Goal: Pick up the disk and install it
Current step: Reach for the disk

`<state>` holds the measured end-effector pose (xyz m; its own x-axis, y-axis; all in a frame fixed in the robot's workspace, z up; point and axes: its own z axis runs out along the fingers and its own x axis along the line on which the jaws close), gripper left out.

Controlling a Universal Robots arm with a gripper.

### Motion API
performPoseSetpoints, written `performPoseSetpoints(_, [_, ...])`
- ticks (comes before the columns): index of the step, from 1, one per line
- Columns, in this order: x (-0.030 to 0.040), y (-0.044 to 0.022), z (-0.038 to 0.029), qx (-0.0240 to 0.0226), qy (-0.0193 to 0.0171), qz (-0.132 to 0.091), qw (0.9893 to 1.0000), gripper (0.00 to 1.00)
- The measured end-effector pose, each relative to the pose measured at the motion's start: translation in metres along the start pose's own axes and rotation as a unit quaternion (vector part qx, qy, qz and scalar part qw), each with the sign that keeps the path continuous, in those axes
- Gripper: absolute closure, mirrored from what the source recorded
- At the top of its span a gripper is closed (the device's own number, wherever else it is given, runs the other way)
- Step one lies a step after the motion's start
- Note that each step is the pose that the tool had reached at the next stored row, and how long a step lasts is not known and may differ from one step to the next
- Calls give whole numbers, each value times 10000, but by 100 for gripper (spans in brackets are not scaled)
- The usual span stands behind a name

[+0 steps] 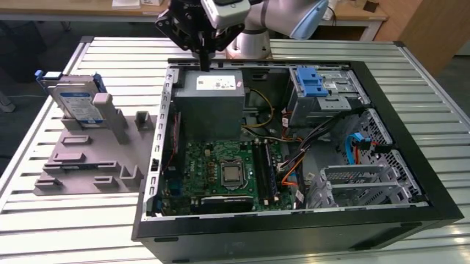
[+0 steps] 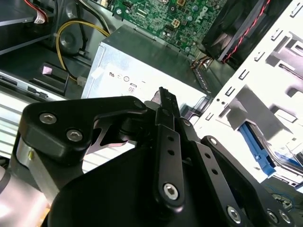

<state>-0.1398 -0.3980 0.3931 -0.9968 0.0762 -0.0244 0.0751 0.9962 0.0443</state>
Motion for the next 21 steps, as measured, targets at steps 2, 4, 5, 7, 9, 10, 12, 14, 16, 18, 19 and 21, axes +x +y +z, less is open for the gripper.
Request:
performPoseSetpoints(2, [11,4,1,0,0,0,10000,89])
performPoseSetpoints(4, [25,8,1,0,0,0,10000,89])
performPoseSetpoints(5, [31,11,1,0,0,0,10000,89])
performPoseSetpoints(7, [40,16,2,0,0,0,10000,89])
performPoseSetpoints(9, [54,17,3,0,0,0,10000,89])
performPoseSetpoints(10, [63,18,3,0,0,0,10000,89])
performPoseSetpoints(12, [79,19,4,0,0,0,10000,89])
performPoseSetpoints(14, [95,20,5,0,0,0,10000,89])
performPoseSetpoints(16, [108,21,6,0,1,0,10000,89])
performPoseSetpoints(18, [119,22,6,0,1,0,10000,89])
performPoseSetpoints(19, [125,23,7,0,1,0,10000,89])
performPoseSetpoints(21, [136,24,8,0,2,0,10000,89])
